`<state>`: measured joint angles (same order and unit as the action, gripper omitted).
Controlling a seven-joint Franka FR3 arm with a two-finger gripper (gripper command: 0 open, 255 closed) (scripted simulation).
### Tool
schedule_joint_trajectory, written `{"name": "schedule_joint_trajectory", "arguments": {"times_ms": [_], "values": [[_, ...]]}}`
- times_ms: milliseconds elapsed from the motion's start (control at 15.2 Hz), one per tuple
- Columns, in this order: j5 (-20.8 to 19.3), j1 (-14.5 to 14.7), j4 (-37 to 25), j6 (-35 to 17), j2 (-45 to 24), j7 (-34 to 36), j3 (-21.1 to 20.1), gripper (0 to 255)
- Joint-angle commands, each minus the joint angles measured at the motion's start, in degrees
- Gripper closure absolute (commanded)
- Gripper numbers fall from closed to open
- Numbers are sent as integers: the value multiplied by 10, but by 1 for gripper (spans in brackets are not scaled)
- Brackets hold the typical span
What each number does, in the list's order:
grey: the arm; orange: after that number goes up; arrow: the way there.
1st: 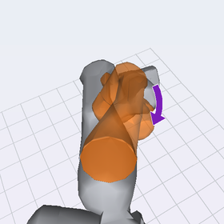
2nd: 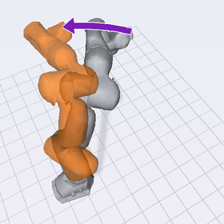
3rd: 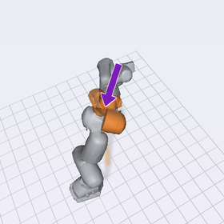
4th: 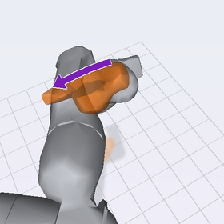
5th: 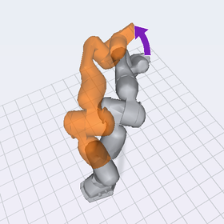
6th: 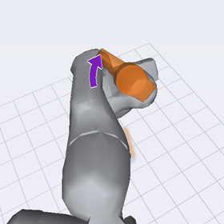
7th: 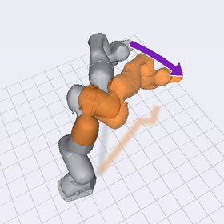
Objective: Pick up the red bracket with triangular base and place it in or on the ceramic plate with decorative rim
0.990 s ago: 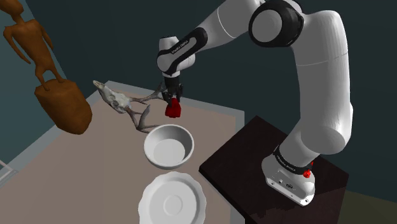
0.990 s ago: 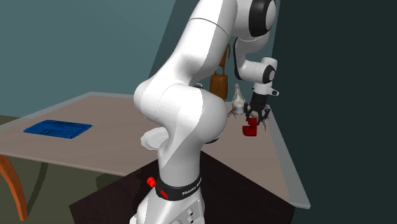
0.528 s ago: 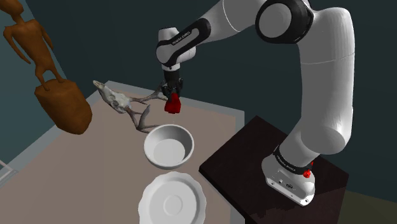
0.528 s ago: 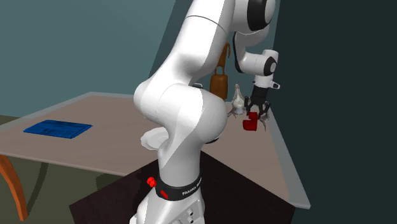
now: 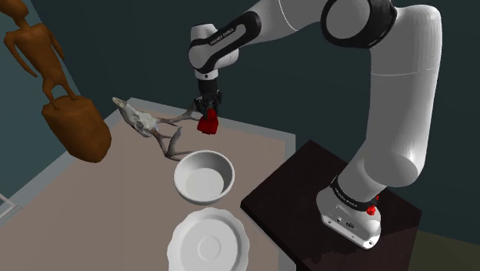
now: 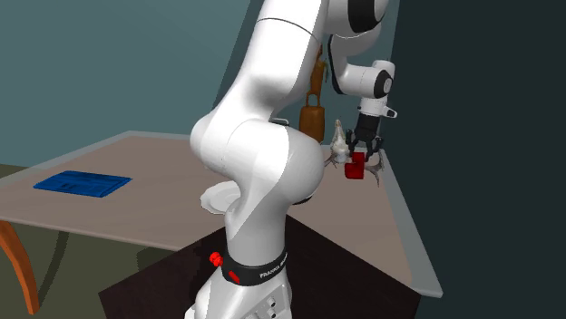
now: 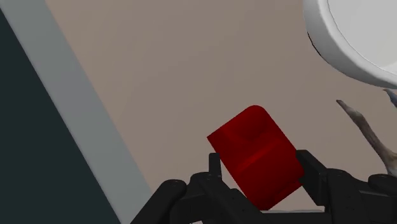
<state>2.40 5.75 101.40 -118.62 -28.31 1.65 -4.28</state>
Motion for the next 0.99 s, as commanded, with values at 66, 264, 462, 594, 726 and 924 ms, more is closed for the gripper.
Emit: {"name": "schedule_joint_trajectory", "arguments": {"times_ms": [66,264,462,594,726,924], "values": [[5,15,62,-19,44,22,-10,255],[11,33,120,-41,83,47,-22,255],[19,50,172,-59,119,73,-35,255],[25,63,203,-70,140,92,-45,255],[32,75,231,-80,161,110,-56,255],[43,95,269,-93,189,140,-74,255]]}}
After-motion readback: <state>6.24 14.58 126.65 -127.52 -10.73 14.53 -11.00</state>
